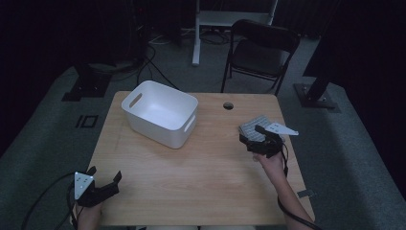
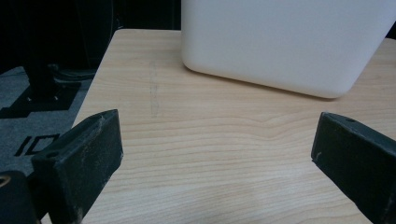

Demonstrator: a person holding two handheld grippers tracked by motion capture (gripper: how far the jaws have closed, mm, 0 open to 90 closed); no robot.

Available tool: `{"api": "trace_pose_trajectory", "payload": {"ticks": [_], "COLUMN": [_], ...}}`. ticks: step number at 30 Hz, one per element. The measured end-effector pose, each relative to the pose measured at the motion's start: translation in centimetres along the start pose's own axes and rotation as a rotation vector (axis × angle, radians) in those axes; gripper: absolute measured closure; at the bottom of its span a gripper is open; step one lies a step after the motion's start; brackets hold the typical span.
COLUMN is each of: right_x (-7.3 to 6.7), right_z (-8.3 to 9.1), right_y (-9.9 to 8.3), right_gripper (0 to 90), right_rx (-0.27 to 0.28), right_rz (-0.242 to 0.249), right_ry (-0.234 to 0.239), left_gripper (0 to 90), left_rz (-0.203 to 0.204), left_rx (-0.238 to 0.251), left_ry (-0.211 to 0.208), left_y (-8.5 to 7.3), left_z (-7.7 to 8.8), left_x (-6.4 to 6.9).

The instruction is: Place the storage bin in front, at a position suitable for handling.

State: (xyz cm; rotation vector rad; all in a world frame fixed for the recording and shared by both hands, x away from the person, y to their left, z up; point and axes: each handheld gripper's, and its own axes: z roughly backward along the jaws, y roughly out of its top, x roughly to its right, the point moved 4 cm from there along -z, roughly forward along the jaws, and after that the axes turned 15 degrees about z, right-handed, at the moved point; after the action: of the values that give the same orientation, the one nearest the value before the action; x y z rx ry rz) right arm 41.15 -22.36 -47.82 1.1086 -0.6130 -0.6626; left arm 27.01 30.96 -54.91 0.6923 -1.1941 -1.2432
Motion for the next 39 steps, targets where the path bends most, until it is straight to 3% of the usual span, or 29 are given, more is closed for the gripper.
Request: {"api": "trace_pose_trajectory", "payload": {"ticks": [14, 27, 39], "right_x": [-0.5, -0.5, -1.5], "right_z": [-3.6, -6.1, -8.8], "right_y": [2.9, 4.2, 6.2], "right_gripper": [12.4, 12.4, 12.6], "right_rx": [0.008, 0.011, -0.003], "right_rz": [0.01, -0.007, 0.013], "right_ry": [0.04, 0.054, 0.087], "left_gripper": [2.1, 2.1, 2.1], "left_rz": [-0.026, -0.024, -0.022], "left_rx": [-0.01, -0.017, -0.026], "left_ry": [-0.011, -0.029, -0.036], "left_y": [-0.1, -0.2, -0.3], "left_z": [0.0, 0.0, -0.1], "left_x": [0.1, 0.2, 0.2]}}
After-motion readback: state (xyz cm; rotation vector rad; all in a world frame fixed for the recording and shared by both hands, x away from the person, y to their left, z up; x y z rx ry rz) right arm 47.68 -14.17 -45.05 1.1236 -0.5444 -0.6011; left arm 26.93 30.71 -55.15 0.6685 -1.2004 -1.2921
